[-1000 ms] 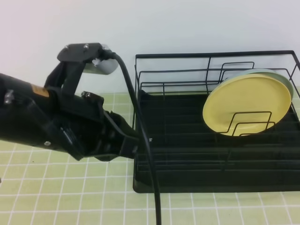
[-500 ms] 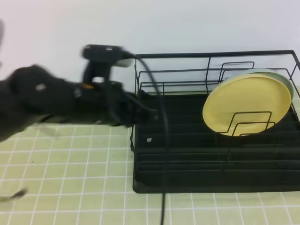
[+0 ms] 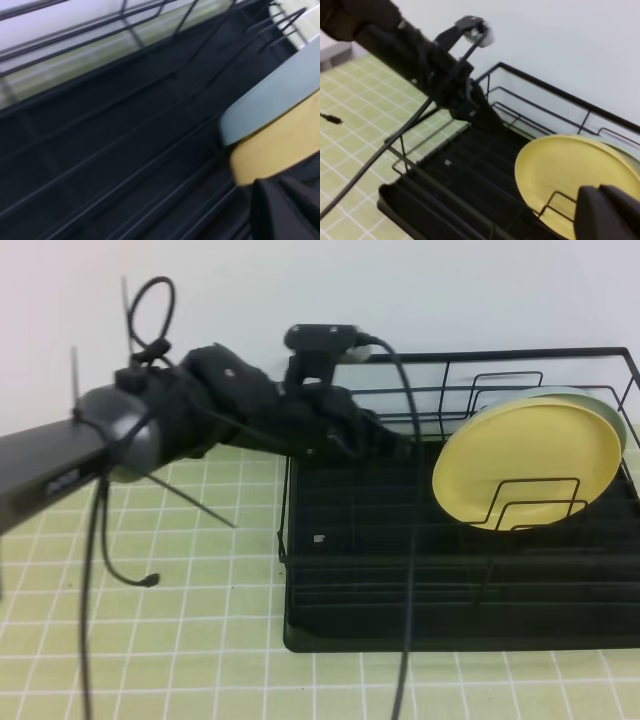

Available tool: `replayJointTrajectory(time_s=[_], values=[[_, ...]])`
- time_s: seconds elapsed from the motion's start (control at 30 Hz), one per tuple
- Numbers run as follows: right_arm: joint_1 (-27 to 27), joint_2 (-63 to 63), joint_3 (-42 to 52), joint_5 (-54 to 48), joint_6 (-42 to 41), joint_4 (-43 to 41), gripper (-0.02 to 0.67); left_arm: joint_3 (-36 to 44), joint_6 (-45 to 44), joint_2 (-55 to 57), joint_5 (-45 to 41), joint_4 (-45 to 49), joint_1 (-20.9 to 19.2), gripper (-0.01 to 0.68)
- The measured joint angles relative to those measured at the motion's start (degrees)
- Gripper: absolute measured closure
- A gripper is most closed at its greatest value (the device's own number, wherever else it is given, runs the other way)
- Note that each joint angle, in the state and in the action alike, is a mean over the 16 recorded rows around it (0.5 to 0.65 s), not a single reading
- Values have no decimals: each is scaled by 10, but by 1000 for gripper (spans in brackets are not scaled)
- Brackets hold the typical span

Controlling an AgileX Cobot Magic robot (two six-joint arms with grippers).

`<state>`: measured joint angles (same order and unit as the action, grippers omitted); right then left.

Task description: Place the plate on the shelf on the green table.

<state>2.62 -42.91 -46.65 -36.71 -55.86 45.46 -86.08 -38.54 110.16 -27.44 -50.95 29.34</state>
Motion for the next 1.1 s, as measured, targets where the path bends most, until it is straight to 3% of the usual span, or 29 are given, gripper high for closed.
replayJointTrajectory(time_s=[0.63,0.87,1.1], values=[[0,0,0,-1,3,-23,650,-109,-15,68,-53,-32,42,675],[0,25,24,46,31,-35,651,-122,19,35,-111,23,38,675],[0,110,115,129,89,-47,651,-99,67,-46,-144,95,36,675]])
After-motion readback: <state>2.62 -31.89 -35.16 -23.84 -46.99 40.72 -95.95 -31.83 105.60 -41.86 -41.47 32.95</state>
